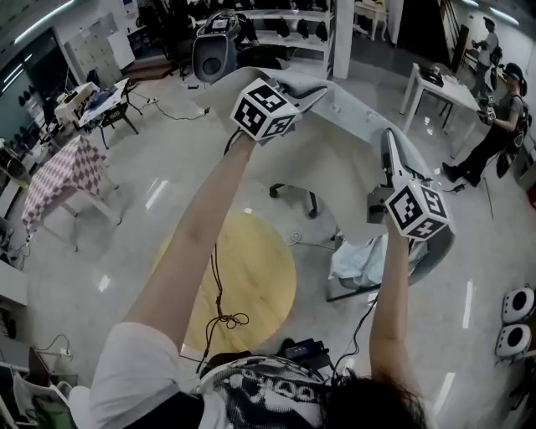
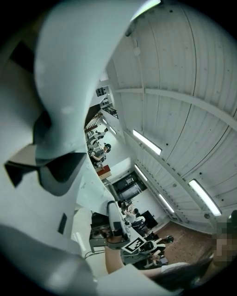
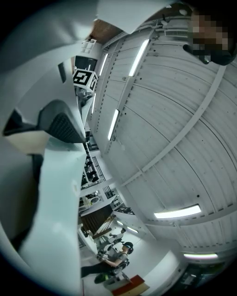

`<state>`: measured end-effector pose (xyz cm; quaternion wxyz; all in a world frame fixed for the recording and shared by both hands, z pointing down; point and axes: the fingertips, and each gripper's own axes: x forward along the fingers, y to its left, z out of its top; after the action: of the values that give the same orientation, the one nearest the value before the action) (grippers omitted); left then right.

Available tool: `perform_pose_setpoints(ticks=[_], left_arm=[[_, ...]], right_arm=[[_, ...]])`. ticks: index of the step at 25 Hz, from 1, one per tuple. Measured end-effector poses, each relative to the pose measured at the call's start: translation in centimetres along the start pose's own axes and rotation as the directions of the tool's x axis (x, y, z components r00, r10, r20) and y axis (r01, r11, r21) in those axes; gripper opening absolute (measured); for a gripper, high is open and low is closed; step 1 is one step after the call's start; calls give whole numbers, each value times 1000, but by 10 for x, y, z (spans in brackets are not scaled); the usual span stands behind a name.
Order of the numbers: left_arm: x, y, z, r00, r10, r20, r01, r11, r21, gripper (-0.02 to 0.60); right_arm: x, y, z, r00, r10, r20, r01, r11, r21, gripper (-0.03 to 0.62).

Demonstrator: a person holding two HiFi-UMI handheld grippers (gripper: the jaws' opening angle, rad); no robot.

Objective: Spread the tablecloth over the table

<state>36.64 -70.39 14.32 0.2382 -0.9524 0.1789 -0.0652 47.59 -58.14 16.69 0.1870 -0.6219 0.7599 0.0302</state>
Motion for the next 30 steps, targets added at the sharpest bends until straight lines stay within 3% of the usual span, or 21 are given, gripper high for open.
perform_pose_setpoints(ticks=[7, 13, 17, 23, 30], left_arm=[[-88, 6, -92, 999, 33, -23, -37, 979, -199, 55], [-181, 7, -163, 992, 50, -114, -75, 972, -222, 55], [-253, 4, -198, 985, 50, -164, -89, 968, -237, 57], [-341, 12, -220, 985, 112, -130, -150, 926, -345, 57], [-389, -15, -234, 982, 107, -158, -154, 933, -325, 57]], right_arm=[[8, 73, -87, 990, 46, -133, -35, 996, 80, 67], [9, 152, -161, 966, 76, -246, -32, 983, 178, 69], [3, 217, -199, 957, 109, -269, -51, 975, 215, 67], [4, 296, -221, 938, 164, -304, -101, 972, 212, 64], [-29, 329, -256, 922, 156, -355, -46, 953, 300, 66]])
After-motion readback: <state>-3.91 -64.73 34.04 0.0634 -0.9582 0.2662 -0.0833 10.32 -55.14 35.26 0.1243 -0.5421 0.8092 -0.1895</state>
